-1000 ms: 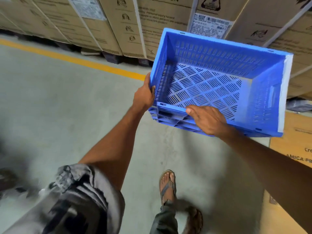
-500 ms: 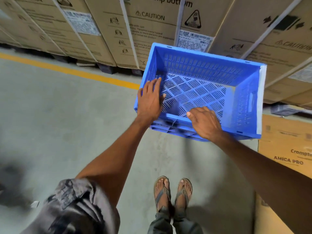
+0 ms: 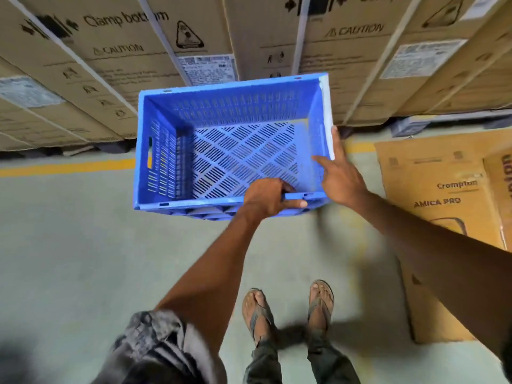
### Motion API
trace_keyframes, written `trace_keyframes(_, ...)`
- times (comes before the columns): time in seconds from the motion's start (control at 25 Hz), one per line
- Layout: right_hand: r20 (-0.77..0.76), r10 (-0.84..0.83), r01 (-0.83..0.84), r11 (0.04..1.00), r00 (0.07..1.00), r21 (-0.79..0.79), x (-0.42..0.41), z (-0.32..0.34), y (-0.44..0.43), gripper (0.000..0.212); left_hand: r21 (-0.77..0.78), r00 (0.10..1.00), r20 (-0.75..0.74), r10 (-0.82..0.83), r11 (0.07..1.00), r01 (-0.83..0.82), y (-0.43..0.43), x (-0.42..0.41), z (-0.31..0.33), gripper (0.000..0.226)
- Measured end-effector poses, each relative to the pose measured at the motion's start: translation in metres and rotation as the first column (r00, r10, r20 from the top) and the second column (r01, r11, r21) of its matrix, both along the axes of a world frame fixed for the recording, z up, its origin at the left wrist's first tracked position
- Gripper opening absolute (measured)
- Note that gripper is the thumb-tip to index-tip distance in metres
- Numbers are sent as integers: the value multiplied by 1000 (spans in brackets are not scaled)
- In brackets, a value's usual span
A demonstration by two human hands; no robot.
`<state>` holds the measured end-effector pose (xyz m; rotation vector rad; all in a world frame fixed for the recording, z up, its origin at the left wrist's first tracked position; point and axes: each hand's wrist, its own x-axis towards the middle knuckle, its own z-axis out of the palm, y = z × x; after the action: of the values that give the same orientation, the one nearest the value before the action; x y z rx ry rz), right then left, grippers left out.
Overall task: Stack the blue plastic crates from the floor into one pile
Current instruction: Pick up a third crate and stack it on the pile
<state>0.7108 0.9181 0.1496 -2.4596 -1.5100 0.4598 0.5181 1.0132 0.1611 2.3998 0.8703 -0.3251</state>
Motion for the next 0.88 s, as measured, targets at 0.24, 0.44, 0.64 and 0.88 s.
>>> trace_keyframes(0.24,-240,93,-77,994,966,79,13,-5,-4,50,-32,1000,-5,-1,999,1,2,4,-5,45)
trace_keyframes(0.44,-340,68,-70,998,938,6,22,-6,-1,61,-19,998,-55,21,1000,-22,-1,8,1,49)
trace_keyframes(0.64,-454,-67,75,997,888,0,17,2,3,90,89,998,-67,-4,996,10,-9,8,1,54)
trace_keyframes(0.88,-143,154,-168,982,978,-92,20,-3,2,43,-38,991,-135,20,999,-25,-4,6,0,60)
